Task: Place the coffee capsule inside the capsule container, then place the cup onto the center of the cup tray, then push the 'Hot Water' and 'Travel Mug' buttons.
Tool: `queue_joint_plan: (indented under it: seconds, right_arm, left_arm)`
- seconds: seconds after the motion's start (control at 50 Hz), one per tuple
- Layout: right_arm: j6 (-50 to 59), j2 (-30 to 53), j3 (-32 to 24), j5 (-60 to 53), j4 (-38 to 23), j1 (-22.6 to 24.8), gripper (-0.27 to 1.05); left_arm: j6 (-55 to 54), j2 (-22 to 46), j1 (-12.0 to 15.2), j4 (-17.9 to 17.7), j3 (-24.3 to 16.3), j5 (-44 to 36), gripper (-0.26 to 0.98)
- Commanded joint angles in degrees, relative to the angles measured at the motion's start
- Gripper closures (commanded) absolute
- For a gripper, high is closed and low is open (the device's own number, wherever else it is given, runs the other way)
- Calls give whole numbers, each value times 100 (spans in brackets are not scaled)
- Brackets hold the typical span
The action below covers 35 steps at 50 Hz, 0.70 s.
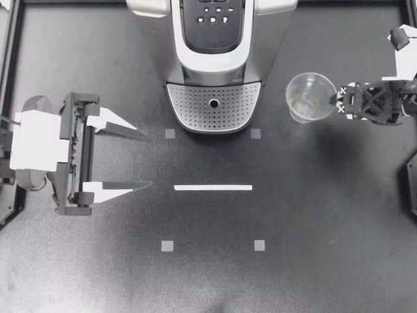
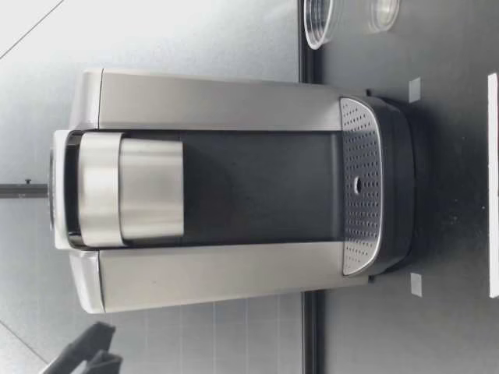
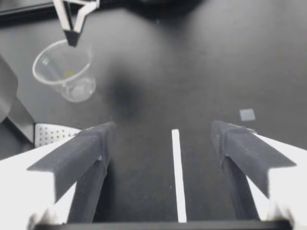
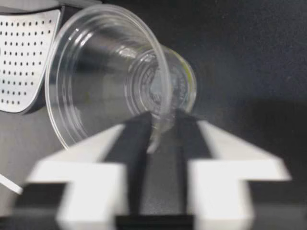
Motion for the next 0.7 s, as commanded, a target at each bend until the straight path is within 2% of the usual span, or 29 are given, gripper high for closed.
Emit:
queue_joint_plan:
  seconds: [0.0,0.08,0.16,0.44,0.68]
  right_arm:
    - [-18,-70,-123,0,-26,-35,62]
    - [-9,-114,-132,9,-18,-35,73]
    - [18,-176,-132,9,-18,-35,78]
    - [334,-387,-237,-97,105,396,78]
    - [686,35,-686,-615,105,905,78]
  left_arm:
    - [0,-35,26,0,-70,-35,-2]
    - [0,-44,26,0,-70,-26,-2]
    - [0,-44,26,0,-70,-26,-2]
    - [0,-44,26,0,-70,-35,-2]
    - [0,-44,26,0,-70,-35,-2]
